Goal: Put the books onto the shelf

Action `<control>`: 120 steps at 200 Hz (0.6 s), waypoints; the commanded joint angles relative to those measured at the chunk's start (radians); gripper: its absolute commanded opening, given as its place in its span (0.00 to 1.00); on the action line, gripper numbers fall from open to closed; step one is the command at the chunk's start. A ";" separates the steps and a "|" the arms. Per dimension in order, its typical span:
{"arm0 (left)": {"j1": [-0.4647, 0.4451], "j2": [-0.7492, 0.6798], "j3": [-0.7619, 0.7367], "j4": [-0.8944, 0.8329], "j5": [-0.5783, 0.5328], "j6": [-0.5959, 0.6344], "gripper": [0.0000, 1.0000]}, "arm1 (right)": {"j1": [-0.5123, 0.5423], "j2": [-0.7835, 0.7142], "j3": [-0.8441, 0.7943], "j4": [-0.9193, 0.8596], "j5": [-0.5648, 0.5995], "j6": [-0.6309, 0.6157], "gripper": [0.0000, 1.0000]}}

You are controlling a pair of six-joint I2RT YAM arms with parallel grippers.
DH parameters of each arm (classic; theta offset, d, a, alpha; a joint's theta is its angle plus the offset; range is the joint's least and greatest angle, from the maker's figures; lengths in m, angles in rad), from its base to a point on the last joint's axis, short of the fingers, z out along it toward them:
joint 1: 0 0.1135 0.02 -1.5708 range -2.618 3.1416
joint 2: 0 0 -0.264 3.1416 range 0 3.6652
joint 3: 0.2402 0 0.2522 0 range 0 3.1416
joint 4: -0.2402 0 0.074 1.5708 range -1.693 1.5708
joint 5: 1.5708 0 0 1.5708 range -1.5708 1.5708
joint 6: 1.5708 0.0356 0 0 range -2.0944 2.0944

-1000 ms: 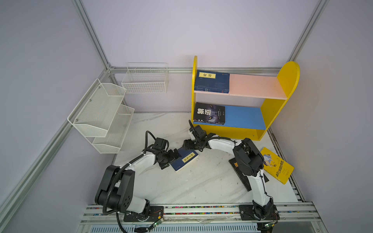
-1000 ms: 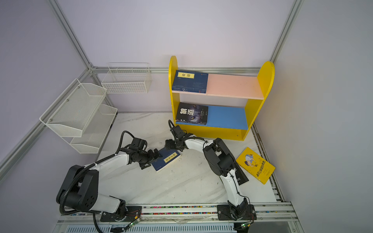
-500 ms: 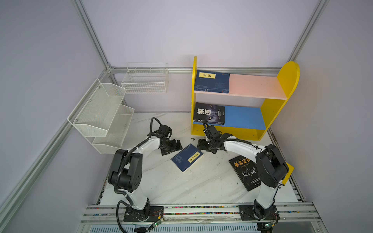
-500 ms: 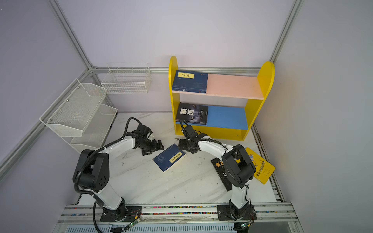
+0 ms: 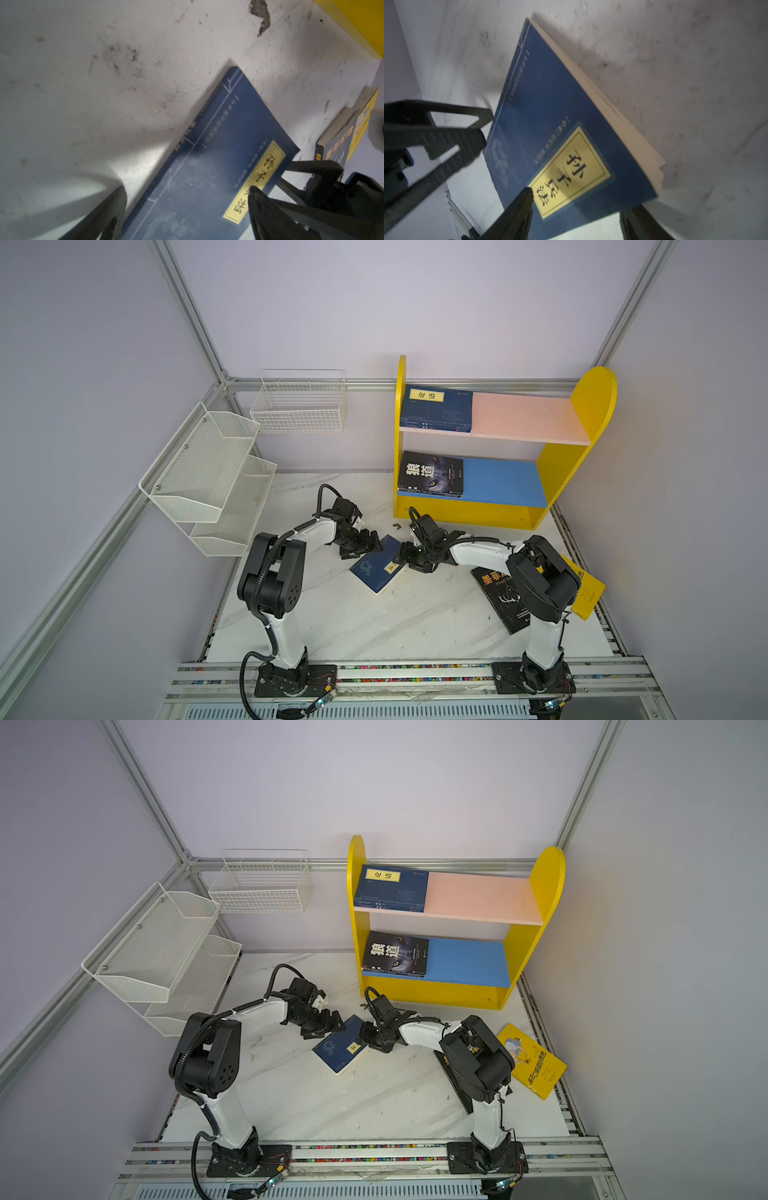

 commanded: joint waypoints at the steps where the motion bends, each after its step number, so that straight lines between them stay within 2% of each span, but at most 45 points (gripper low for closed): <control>1: -0.049 -0.101 -0.118 0.031 0.107 -0.011 0.90 | -0.021 0.032 0.095 0.000 0.103 0.002 0.67; 27: -0.151 -0.186 -0.155 0.041 0.141 -0.038 0.91 | -0.063 0.123 0.247 -0.056 0.097 -0.057 0.67; 49: -0.161 -0.252 -0.231 0.101 0.078 -0.146 0.91 | -0.071 0.158 0.321 -0.168 0.143 -0.148 0.67; 62: -0.160 -0.288 -0.277 0.142 0.005 -0.206 0.91 | -0.071 0.140 0.297 -0.191 0.160 -0.190 0.66; 86: -0.156 -0.313 -0.334 0.227 -0.036 -0.343 0.90 | -0.071 0.075 0.201 -0.158 0.158 -0.273 0.64; 100: -0.157 -0.314 -0.349 0.258 -0.067 -0.413 0.89 | -0.068 0.054 0.155 -0.116 0.121 -0.316 0.60; 120: -0.157 -0.312 -0.360 0.282 -0.124 -0.491 0.87 | -0.056 0.047 0.122 -0.095 0.136 -0.354 0.56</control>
